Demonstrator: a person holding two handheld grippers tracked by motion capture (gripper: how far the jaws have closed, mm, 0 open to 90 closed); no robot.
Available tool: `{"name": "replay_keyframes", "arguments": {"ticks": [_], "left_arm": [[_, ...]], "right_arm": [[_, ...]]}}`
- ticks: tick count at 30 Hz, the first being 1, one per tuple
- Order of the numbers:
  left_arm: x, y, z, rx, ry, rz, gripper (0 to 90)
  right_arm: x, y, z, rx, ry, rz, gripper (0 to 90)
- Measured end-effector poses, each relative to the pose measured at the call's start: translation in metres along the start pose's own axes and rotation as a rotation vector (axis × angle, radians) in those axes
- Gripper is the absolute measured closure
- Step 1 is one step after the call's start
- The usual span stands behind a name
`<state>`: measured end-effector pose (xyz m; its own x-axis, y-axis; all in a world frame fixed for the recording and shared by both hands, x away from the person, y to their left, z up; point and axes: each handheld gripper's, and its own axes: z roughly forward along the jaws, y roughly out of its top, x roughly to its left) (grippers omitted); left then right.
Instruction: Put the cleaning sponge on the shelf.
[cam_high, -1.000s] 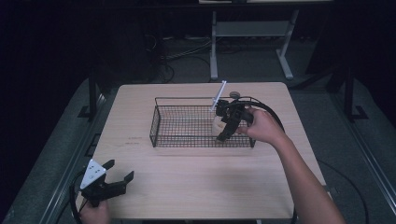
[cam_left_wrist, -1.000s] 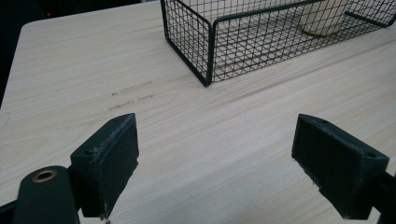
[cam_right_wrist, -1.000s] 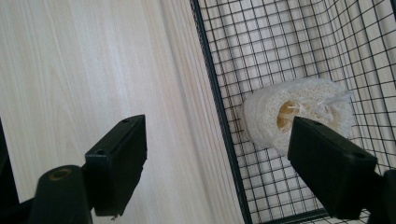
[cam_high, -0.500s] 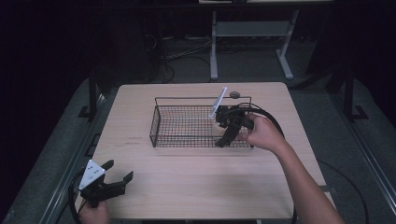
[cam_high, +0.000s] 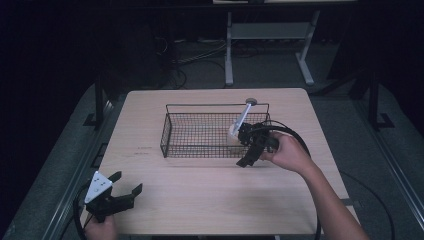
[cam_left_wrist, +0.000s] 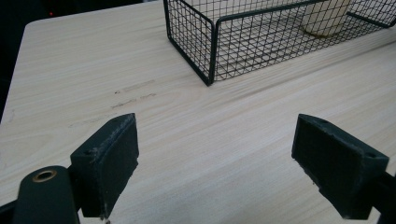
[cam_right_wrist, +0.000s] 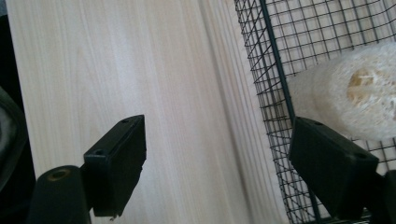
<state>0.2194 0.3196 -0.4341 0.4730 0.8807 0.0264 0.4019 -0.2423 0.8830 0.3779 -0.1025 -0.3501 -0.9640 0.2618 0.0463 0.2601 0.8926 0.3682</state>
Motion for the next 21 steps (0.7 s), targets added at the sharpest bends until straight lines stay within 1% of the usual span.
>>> {"name": "replay_keyframes", "arguments": {"ticks": [3, 6, 8, 9, 11, 13, 17, 18, 20, 21], "left_arm": [[0.0, 0.0, 0.0, 0.002, -0.002, 0.002, 13.9], [0.0, 0.0, 0.0, 0.002, 0.001, 0.001, 13.9], [0.001, 0.0, 0.0, -0.001, 0.001, 0.0, 13.9], [0.001, -0.001, -0.001, 0.0, 0.002, -0.002, 13.9], [0.001, -0.001, -0.001, 0.001, 0.004, -0.002, 13.9], [0.002, -0.001, -0.001, 0.002, 0.005, -0.003, 13.9], [0.001, -0.001, -0.001, 0.004, 0.002, -0.001, 13.9], [0.001, -0.001, -0.001, 0.003, 0.003, 0.001, 13.9], [0.001, -0.001, -0.001, 0.003, 0.004, 0.004, 13.9], [0.001, -0.001, -0.001, 0.003, 0.004, 0.004, 13.9]], "right_arm": [[0.003, -0.004, 0.001, 0.002, 0.012, 0.003, 18.5], [0.006, -0.008, 0.003, -0.008, 0.004, -0.001, 18.6], [0.007, -0.01, 0.003, -0.006, 0.008, 0.002, 18.7], [0.008, -0.013, 0.005, -0.002, 0.001, 0.005, 18.7], [0.008, -0.015, 0.006, 0.002, 0.005, 0.004, 18.8], [0.011, -0.021, 0.008, -0.003, 0.0, -0.002, 19.2], [0.012, -0.026, 0.01, -0.002, 0.003, 0.003, 19.3], [0.014, -0.029, 0.011, -0.008, -0.003, 0.002, 19.4], [0.015, -0.032, 0.012, -0.011, 0.003, 0.01, 19.4], [0.016, -0.033, 0.013, -0.009, 0.003, 0.006, 19.4]]}}
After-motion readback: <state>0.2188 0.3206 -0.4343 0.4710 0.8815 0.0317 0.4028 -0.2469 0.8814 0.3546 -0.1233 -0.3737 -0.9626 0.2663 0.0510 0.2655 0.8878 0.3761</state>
